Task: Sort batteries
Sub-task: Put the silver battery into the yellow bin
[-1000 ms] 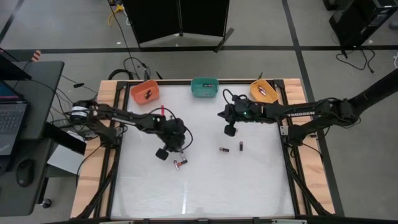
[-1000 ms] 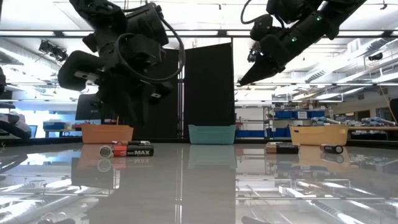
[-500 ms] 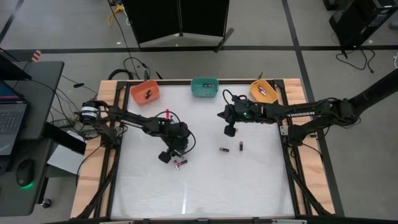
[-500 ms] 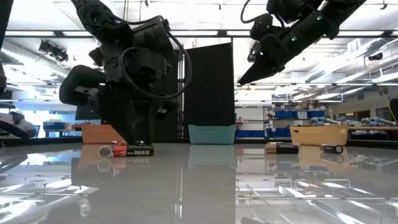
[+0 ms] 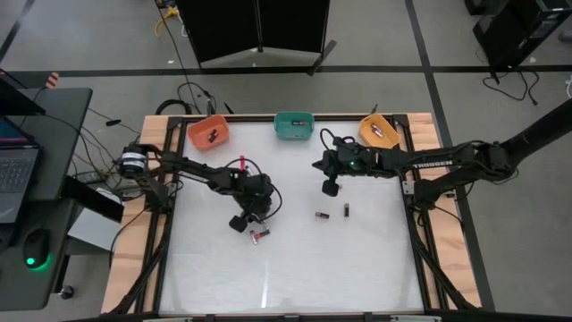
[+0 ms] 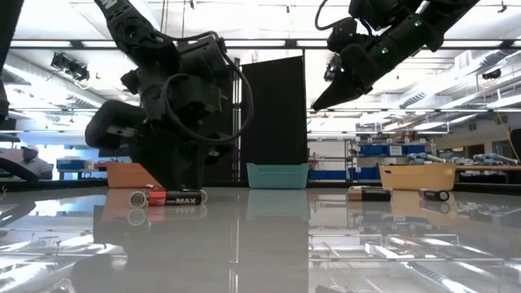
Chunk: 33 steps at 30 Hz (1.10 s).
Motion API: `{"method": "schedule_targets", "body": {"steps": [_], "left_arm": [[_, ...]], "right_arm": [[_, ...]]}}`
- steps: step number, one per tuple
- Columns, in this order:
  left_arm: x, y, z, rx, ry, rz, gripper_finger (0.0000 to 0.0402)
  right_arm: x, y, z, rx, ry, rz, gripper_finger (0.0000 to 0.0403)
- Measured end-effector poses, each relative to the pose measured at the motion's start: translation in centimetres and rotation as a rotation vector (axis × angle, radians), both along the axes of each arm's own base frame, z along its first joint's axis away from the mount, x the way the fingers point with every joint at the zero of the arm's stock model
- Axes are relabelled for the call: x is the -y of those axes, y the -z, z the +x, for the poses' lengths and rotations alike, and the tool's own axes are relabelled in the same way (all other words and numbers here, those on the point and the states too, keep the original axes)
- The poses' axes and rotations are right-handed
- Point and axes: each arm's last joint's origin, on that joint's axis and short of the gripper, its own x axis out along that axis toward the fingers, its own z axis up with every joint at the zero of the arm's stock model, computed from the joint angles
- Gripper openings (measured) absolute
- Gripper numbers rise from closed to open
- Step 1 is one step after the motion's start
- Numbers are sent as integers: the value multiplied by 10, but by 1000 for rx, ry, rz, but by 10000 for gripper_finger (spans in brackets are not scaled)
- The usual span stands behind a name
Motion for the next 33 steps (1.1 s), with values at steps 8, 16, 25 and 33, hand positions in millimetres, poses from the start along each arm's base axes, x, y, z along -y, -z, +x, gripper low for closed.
{"method": "schedule_targets", "body": {"steps": [8, 16, 25, 33], "left_arm": [[-2, 2, 2, 14, -3, -2, 90], [-2, 2, 3, 17, 1, -4, 48], [-6, -7, 1, 48, -61, 90, 48], [-10, -3, 2, 163, -130, -12, 48]], "right_arm": [[0, 0, 0, -3, 0, 1, 15], [0, 0, 0, -6, -4, -4, 14], [0, 2, -1, -22, -1, -5, 13], [-5, 8, -3, -39, 29, -28, 12]]}}
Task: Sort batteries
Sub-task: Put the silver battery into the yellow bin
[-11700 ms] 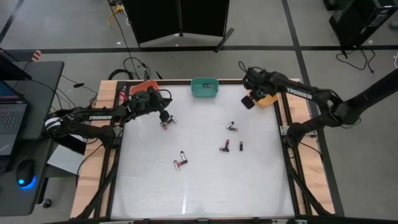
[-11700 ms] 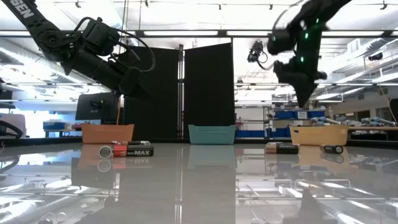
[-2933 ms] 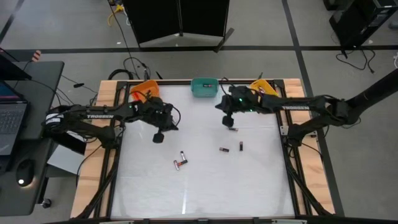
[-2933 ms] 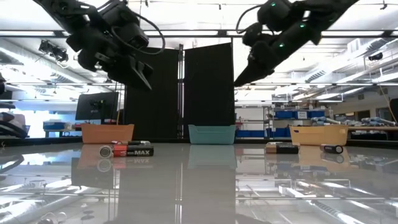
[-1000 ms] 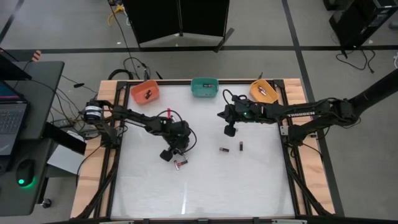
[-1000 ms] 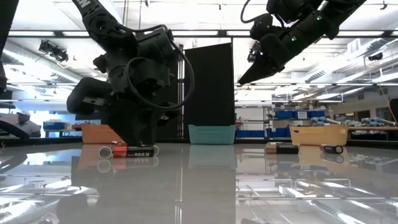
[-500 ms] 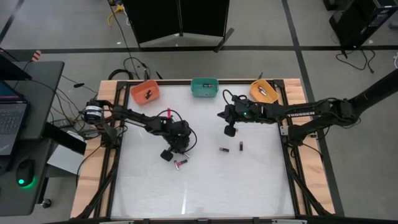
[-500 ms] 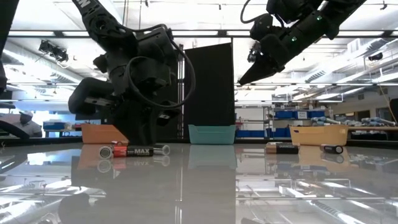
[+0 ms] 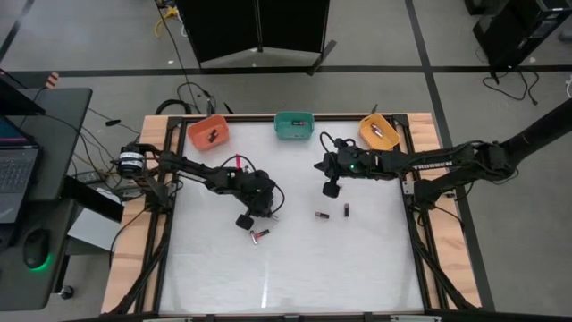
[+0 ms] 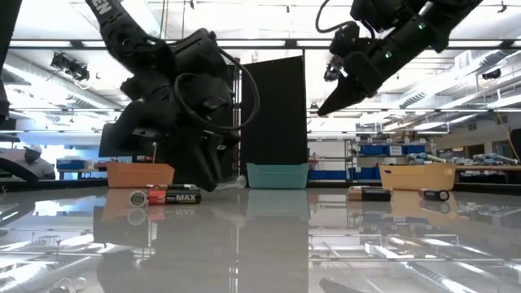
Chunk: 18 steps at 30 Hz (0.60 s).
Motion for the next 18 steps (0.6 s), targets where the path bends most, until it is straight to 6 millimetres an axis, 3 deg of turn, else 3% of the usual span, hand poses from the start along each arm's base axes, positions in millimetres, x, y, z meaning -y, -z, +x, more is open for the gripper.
{"method": "schedule_targets", "body": {"steps": [5, 10, 14, 18], "left_arm": [[-8, 1, 0, 181, -59, -116, 48], [-21, -16, 0, 487, -131, -283, 48], [-33, -35, -1, 682, -210, -416, 48], [-40, -52, -1, 800, -238, -513, 48]], "right_arm": [[-7, 19, -5, 95, 10, 28, 12], [-17, 34, -13, 305, 13, 90, 13], [-25, 30, -15, 469, 34, 131, 17], [-32, 14, -13, 635, 21, 127, 30]]}}
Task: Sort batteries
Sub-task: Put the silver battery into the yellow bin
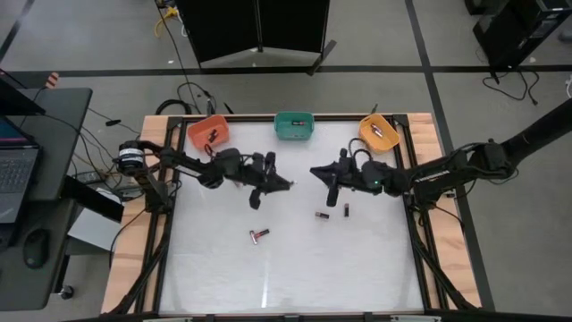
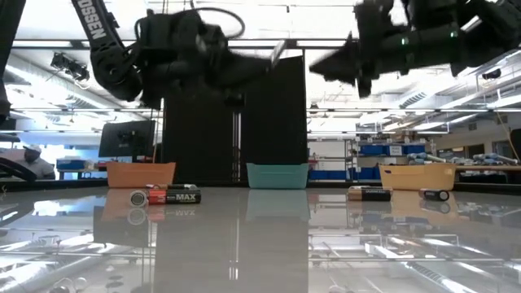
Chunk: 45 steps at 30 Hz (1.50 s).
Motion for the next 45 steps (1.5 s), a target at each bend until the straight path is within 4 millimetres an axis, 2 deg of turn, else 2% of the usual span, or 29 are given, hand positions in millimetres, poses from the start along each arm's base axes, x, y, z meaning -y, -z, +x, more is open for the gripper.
{"method": "schedule_targets", "body": {"steps": [7, 15, 22, 36, 40, 45], "left_arm": [[-8, -29, 10, 156, -37, -19, 48], [-13, -50, 20, 232, -42, -3, 48], [-15, -58, 23, 255, -46, 3, 48], [-17, -62, 31, 222, -72, 40, 48], [-17, -62, 32, 215, -73, 42, 48], [-18, -62, 32, 217, -76, 52, 48]], "right_arm": [[-4, -25, 3, 201, -19, -39, 71], [-11, -55, 15, 271, -99, -96, 140], [-13, -63, 19, 267, -104, -113, 174], [-13, -67, 35, 235, -101, -151, 161], [-12, -67, 35, 233, -93, -165, 132], [-10, -67, 35, 232, -73, -175, 71]]}}
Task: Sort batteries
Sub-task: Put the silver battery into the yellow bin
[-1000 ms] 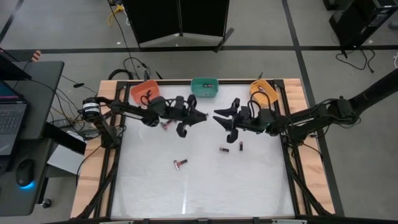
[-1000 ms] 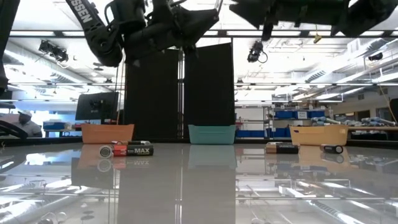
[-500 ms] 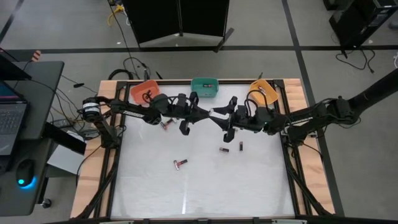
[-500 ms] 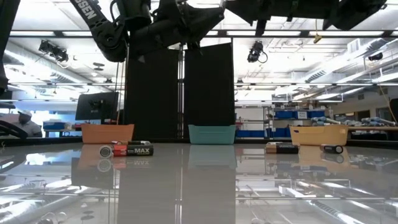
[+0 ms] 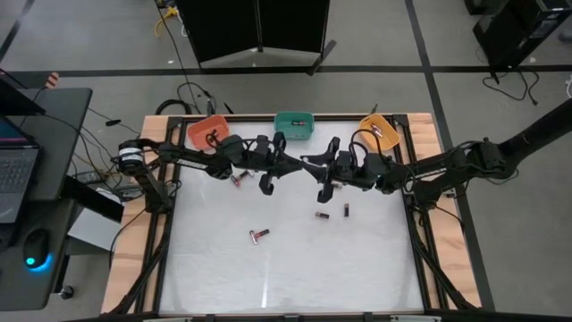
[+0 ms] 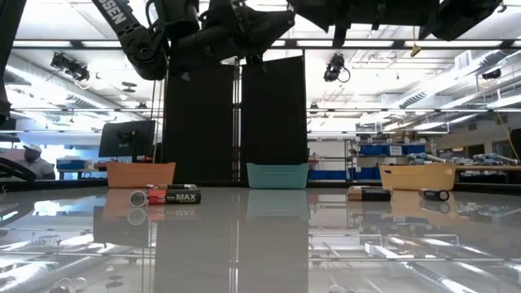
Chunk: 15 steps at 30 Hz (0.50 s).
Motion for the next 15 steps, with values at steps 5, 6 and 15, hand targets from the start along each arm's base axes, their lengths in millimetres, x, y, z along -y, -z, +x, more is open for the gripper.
{"method": "schedule_targets", "body": {"steps": [5, 6, 15], "left_arm": [[0, 1, 0, -3, -3, 10, 48], [0, 1, 0, -4, -3, 9, 48], [-2, 11, 3, -111, -34, -29, 130]], "right_arm": [[0, 0, 0, -3, 2, -12, 65], [0, 0, 0, -3, 2, -13, 65], [3, -1, -1, -12, 77, -50, 68]]}}
